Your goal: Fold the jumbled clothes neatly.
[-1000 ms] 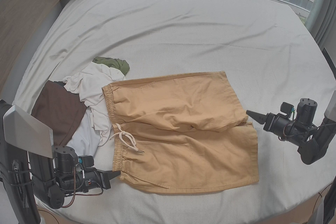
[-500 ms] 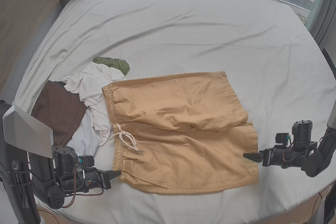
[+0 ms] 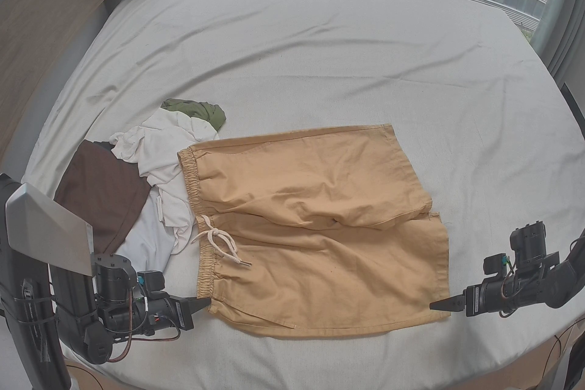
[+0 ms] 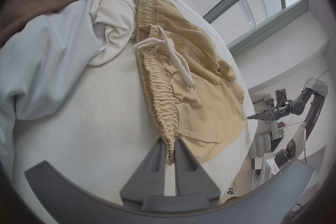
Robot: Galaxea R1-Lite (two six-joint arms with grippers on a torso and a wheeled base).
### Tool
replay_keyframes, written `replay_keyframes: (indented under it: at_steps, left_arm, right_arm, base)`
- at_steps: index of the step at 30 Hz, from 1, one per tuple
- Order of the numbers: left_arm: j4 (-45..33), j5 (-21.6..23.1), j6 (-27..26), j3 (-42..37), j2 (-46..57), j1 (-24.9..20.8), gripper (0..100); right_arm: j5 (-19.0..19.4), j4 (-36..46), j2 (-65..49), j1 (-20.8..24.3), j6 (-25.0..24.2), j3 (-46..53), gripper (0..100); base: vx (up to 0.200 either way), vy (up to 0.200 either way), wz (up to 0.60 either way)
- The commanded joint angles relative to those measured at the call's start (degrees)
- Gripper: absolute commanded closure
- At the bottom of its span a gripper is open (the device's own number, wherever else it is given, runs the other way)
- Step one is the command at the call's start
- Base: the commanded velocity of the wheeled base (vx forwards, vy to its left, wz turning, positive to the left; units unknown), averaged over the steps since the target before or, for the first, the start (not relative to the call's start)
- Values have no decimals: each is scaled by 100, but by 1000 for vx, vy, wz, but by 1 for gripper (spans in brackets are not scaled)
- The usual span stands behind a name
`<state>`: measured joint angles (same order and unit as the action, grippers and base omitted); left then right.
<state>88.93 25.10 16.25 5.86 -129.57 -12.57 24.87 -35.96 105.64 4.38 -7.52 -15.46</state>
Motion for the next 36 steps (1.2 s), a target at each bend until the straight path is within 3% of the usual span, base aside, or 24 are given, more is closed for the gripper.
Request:
replay_keyframes:
  at_steps: [1,16,17,36]
  left_arm:
    - [1,4,1,-6,-6,-18,100]
    - [1,-5,1,-15,-6,-35,100]
    - [1,-5,1,-15,-6,-44,100]
    - [-7,48,27,-384,301,26,100]
  right_arm:
    - [0,28,193,-33,-4,-1,0]
    - [0,-60,774,55,-74,-36,0]
    - [0,-86,782,55,-83,-54,100]
    - [9,-209,809,169,-118,8,100]
  base:
    - [0,0,0]
    - [0,0,0]
    - [0,0,0]
    - [0,0,0]
